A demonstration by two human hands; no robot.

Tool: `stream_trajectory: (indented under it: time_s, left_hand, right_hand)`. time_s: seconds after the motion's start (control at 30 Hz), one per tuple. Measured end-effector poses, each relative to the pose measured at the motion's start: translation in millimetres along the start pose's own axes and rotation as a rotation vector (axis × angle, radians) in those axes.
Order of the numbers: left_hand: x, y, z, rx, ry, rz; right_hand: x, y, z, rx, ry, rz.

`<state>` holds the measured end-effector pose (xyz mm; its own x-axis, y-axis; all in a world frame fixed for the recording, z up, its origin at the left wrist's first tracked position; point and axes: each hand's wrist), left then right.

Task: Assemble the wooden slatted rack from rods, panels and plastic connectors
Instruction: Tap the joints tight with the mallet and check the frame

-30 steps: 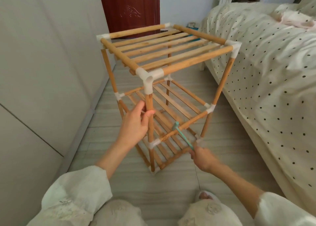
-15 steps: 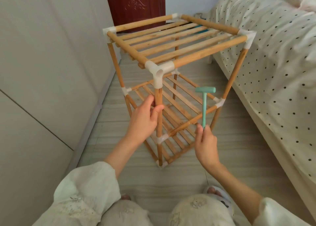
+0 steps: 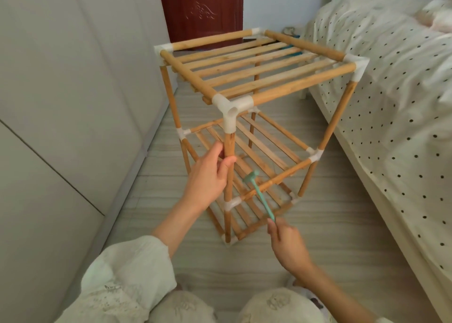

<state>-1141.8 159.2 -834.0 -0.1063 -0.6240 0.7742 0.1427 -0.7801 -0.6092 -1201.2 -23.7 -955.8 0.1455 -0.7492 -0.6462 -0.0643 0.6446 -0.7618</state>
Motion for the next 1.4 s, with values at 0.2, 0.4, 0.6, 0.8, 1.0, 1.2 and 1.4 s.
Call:
stream_trajectory:
  time_s: [0.2,0.4,0.6,0.8,1.0,1.2,1.4]
  left_hand:
    - [3,-2,-1,-0.004,-0.019,0.007]
    - [-2,-5,-1,0.007,-0.022,-0.009]
    - [-48,-36,11,0.333,-0.223,-0.224]
    - [-66,-50,19,0.363,-0.212,-0.184]
    - [-67,-53,18,0.333,-0.184,-0.186]
    - [-67,-53,16,0.318,-0.191,-0.190]
    - [-68,-52,17,0.321,-0.172,-0.168]
  right_hand:
    - [-2,2,2,-0.292,-0.016,-0.300]
    - [-2,-28,16,-0.097,-0.029,-0.110]
    - [26,-59,12,0.033,0.122,-0.217]
    - [17,-69,30,0.224,0.117,-0.279]
    - [36,-54,13,0.226,0.295,-0.196]
    - [35,-56,12,0.048,0.417,-0.320]
    - [32,-48,10,0.284,0.223,-0.289]
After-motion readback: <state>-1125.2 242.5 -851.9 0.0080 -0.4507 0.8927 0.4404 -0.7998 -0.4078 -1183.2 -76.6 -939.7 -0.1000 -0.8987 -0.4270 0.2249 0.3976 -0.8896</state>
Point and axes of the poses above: each hand's wrist, its own z-axis towards the middle knuckle, its own y-axis out of the palm, x = y × z, and after that the axes turned 11 degrees about -y, right-handed
